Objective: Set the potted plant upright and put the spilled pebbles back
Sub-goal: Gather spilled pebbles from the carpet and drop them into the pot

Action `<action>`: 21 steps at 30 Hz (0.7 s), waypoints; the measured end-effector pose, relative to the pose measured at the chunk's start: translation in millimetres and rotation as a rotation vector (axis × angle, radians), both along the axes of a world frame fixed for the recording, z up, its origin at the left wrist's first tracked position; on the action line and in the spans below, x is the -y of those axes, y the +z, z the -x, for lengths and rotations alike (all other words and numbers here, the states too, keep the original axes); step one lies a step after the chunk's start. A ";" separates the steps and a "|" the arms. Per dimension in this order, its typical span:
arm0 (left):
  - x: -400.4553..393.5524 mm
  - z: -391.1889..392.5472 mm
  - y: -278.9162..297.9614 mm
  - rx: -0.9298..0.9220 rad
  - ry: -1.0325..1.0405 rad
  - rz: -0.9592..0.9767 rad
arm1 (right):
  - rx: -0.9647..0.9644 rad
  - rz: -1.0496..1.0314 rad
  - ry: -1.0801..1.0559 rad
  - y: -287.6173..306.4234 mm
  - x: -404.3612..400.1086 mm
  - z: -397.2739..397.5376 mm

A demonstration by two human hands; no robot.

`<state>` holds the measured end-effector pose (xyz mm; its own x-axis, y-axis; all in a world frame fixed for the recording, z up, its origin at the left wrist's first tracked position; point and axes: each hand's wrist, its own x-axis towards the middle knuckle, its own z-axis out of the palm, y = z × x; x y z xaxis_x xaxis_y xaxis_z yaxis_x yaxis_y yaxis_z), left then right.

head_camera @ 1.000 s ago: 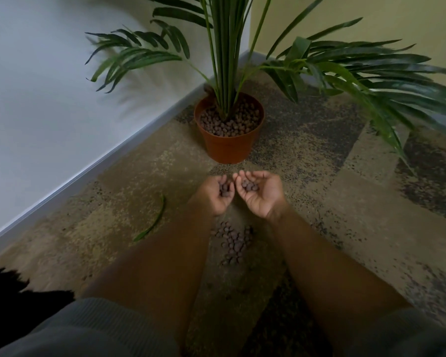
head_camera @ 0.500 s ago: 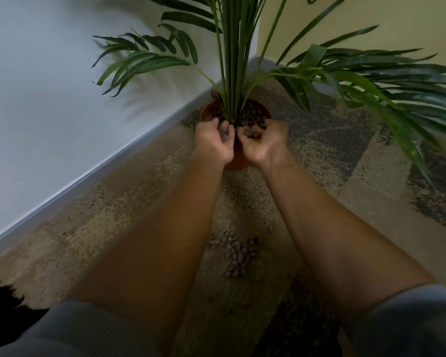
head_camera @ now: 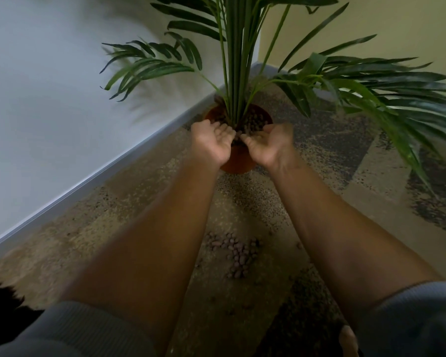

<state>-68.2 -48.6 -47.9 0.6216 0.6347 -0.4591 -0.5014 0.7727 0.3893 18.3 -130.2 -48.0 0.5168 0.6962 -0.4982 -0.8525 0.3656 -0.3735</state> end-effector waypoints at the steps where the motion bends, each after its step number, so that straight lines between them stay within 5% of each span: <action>1: 1.7 3.6 -2.0 -0.017 0.014 -0.016 | 0.016 0.013 0.008 -2.3 2.2 2.1; 11: 26.1 61.4 -69.3 -0.576 -0.107 -0.094 | 0.451 0.523 0.497 -58.2 37.1 30.6; 17: 48.9 92.9 -114.1 -1.080 -0.674 -0.509 | 1.278 1.054 1.135 -96.7 68.9 43.2; 21: 55.2 106.2 -127.1 -1.347 -0.965 -0.924 | 1.394 1.148 1.406 -112.9 83.1 48.0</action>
